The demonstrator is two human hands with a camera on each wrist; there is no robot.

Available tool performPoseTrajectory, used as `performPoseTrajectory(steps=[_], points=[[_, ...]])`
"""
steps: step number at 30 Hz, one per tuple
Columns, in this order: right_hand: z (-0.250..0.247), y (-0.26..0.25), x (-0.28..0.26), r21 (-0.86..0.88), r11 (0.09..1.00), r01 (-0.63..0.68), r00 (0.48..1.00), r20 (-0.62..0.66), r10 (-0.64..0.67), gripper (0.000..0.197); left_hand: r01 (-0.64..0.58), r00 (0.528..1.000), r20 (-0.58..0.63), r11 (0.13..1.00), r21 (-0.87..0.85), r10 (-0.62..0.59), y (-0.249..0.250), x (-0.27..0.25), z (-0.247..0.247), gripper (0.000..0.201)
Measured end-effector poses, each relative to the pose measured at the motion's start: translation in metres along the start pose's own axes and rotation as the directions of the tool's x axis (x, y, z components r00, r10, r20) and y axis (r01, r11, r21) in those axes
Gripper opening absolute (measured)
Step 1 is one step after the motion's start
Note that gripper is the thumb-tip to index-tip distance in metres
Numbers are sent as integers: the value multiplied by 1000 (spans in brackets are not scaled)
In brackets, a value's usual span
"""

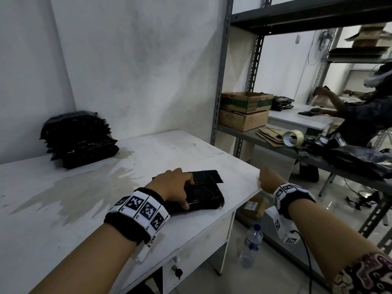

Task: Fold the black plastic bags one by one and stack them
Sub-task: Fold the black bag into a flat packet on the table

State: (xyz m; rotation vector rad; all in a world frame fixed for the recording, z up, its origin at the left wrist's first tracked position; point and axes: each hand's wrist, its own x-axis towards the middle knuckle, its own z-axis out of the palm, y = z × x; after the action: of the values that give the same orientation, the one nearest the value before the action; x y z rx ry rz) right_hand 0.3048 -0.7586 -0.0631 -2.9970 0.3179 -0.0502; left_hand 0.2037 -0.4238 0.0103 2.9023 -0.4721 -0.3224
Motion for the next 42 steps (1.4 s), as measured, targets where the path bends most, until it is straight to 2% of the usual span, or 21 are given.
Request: performPoseTrajectory(steps=[4, 9, 19, 24, 33, 37, 42], points=[[-6, 5, -3, 53, 996, 67, 998, -13, -66, 28, -5, 1000, 2, 1000, -1, 5, 0, -1, 0, 69], [-29, 13, 2, 148, 988, 43, 999, -3, -43, 9, 0, 1000, 6, 1000, 7, 0, 1, -1, -1, 69], [-33, 8, 4, 171, 984, -55, 998, 6, 55, 21, 1, 1000, 10, 1000, 5, -1, 0, -1, -1, 70], [-36, 7, 7, 239, 967, -91, 993, 93, 71, 22, -1, 1000, 7, 1000, -1, 1, 0, -1, -1, 70], [-16, 8, -14, 131, 990, 53, 999, -9, -52, 27, -8, 1000, 1, 1000, 5, 8, 0, -1, 0, 70], [-12, 5, -15, 64, 996, 58, 998, 3, -59, 32, -10, 1000, 0, 1000, 4, 10, 0, -1, 0, 70], [-20, 13, -10, 119, 990, 71, 996, 36, -76, 28, -7, 1000, 1, 1000, -3, 7, -1, -1, 1, 70]])
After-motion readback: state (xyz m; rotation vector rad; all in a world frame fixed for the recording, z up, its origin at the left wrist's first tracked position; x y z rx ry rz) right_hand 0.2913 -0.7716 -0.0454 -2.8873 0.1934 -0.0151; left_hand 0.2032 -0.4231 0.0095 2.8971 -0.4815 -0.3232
